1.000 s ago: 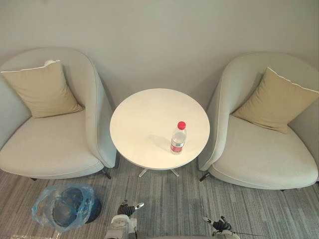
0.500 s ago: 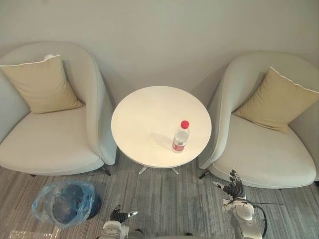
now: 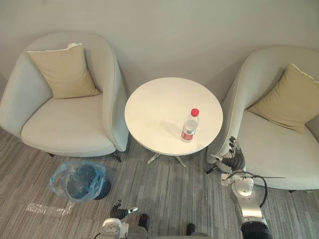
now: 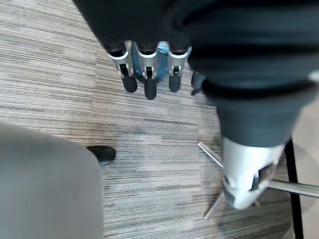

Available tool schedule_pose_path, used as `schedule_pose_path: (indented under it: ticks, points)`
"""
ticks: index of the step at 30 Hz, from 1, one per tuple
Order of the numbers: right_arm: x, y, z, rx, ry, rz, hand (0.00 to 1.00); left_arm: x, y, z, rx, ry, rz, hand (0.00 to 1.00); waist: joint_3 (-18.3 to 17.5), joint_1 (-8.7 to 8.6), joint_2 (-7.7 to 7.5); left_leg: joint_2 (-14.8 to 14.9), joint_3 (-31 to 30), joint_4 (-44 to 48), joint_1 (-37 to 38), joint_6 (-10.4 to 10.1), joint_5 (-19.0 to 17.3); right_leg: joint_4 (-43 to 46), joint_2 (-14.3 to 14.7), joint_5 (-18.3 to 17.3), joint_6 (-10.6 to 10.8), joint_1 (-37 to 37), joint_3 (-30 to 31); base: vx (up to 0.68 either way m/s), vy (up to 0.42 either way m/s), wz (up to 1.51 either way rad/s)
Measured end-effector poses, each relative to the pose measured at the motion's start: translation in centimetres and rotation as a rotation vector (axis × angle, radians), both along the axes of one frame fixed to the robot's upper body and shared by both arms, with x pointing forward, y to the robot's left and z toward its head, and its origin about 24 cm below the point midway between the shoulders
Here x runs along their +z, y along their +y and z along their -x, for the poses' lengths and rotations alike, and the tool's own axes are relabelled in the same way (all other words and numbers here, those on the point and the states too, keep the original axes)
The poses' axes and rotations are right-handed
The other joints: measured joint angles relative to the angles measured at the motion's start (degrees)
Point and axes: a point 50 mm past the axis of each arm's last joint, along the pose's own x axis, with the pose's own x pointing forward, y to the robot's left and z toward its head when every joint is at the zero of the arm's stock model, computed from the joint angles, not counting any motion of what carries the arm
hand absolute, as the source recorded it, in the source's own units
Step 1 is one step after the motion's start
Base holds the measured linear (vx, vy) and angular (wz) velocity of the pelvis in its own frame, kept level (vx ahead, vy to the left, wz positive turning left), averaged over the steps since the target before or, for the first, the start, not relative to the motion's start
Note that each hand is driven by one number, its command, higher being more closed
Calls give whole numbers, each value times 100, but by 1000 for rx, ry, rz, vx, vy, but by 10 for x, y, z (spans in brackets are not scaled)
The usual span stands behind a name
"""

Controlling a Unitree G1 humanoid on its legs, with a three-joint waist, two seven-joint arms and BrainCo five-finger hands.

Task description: Gather rubbish on tea table into small bin, then transfer packed bag to large trash can.

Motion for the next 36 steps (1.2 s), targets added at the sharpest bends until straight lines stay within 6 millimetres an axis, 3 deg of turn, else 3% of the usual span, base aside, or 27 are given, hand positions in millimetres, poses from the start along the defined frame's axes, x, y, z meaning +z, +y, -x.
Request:
schedule_pose_path:
  ticks: [12,20,25,26,36]
  points:
    - [41,11,-41,-37,-166,-40,0,12,-4,-24,12,-98,18,0,647,254,201,-45,-386,108,-305,2,5,90,4,8,1,-37,-278,38,-3,20]
    - [53,18,-54,-33,-207,-85,0,17,-2,-34,43,-143,17,0,923,331,246,-76,-524,289,-596,22,-12,255,-13,-2,-2,-243,-341,-20,14,10]
    - [62,22,-61,-34,-239,-90,0,20,-3,-38,61,-171,20,0,1023,412,234,-129,-603,303,-654,11,-4,528,-90,-275,-62,-376,-419,-39,-14,8]
    - [67,24,-63,-35,-256,-90,100,21,-3,-39,66,-176,19,0,1036,412,242,-122,-639,315,-731,-8,9,619,-91,-318,-68,-477,-437,-27,-22,14]
    - [87,21,-68,-207,-348,-145,100,24,-12,-44,87,-210,60,0,1095,477,161,-137,-724,326,-905,-23,16,884,-179,-468,-65,-677,-610,3,-12,9]
